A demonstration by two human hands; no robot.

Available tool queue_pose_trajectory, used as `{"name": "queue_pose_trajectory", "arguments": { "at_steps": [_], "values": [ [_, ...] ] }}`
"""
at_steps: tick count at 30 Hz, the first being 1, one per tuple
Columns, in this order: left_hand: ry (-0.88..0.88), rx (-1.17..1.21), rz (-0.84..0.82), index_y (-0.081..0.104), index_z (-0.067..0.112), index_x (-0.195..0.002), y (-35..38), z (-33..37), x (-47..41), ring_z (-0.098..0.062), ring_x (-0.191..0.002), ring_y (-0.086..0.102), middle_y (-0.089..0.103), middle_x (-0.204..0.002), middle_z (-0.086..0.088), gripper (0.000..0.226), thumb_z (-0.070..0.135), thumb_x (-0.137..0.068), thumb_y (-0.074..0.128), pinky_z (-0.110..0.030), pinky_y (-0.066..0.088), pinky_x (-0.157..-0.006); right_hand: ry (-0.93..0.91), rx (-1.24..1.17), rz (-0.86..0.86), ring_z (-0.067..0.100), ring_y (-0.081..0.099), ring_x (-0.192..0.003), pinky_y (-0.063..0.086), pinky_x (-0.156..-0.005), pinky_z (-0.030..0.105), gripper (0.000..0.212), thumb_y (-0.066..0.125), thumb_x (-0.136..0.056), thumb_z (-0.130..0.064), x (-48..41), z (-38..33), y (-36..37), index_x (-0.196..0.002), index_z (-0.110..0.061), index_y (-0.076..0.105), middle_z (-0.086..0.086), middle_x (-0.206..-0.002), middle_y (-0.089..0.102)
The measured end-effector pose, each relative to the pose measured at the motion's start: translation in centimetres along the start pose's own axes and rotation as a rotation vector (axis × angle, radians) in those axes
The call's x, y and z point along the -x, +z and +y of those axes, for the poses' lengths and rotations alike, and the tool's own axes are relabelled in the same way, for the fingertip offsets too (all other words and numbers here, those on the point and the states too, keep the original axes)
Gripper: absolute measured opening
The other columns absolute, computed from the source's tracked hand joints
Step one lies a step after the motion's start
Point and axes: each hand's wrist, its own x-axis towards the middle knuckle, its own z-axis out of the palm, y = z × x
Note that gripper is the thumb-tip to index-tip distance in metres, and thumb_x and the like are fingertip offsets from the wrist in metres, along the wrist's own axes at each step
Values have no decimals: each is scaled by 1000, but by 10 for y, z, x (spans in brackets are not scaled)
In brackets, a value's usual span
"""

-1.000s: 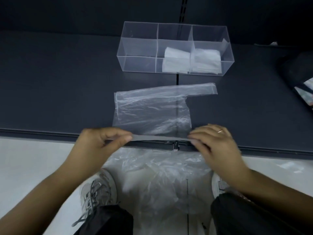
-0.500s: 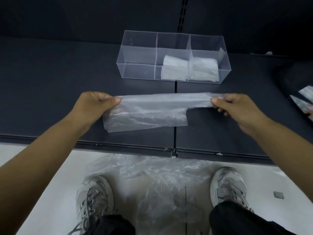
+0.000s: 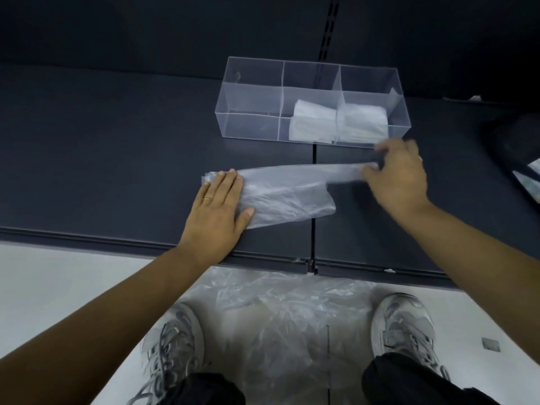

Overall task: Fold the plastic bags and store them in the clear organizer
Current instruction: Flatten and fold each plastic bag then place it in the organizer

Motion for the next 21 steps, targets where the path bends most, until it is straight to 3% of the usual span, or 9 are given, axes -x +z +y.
{"name": "queue_pose_trajectory", "arguments": {
  "at_steps": [2, 4, 6, 10, 16, 19, 21],
  "values": [
    [-6, -53, -21, 7, 14, -153, 4, 6, 7, -19, -148, 0, 4, -161, -5, 77, 61, -93, 9, -34, -6, -119, -298, -20, 80, 34, 51, -109, 40, -93, 37, 36, 62, -81, -6, 24, -35, 8, -116, -6, 59, 18, -117, 52],
    [9, -71, -40, 2, 14, -153, 6, 16, 14, -19, -148, -6, -3, -161, -4, 82, 66, -90, -2, -35, -9, -118, -542, -85, -133, 32, 44, -124, 33, -107, 39, 44, 59, -86, -9, 53, -71, 28, -129, -6, 53, 17, -133, 49],
    [13, -88, -63, -5, 13, -153, 7, 23, 17, -19, -147, -12, -9, -160, -4, 83, 62, -85, -9, -37, -9, -119, -648, -47, -386, 24, 23, -143, 15, -118, 38, 52, 47, -98, -24, 78, -92, 55, -146, -9, 34, 11, -154, 30],
    [21, -144, -96, -7, 11, -152, 5, 19, 18, -19, -147, -14, -11, -160, -5, 89, 67, -83, -10, -40, -8, -119, -619, 265, -438, 11, -7, -148, -8, -119, 35, 61, 21, -102, -47, 76, -66, 82, -153, -20, 4, -2, -162, -1],
    [-6, -157, -107, 2, 12, -153, -4, -8, 23, -19, -148, -4, 0, -162, -5, 104, 80, -76, -8, -46, -4, -120, -453, 428, -366, 14, -9, -148, -9, -117, 35, 63, 11, -98, -49, 42, 9, 49, -154, -22, 0, 0, -162, -5],
    [-43, -132, -92, 2, 9, -153, -11, -21, 25, -21, -148, -4, -1, -161, -8, 110, 84, -72, -4, -47, -6, -119, -353, 395, -261, 20, -1, -148, -4, -118, 39, 62, 28, -100, -43, 35, 25, 32, -153, -18, 9, 4, -162, 1],
    [22, -78, -16, 9, 6, -152, -16, -19, 28, -24, -148, 0, 4, -161, -11, 106, 82, -78, 11, -47, -2, -119, -395, 241, -183, 27, 18, -144, 10, -117, 44, 59, 51, -94, -35, 40, 29, 18, -147, -14, 32, 9, -156, 22]
  ]
}}
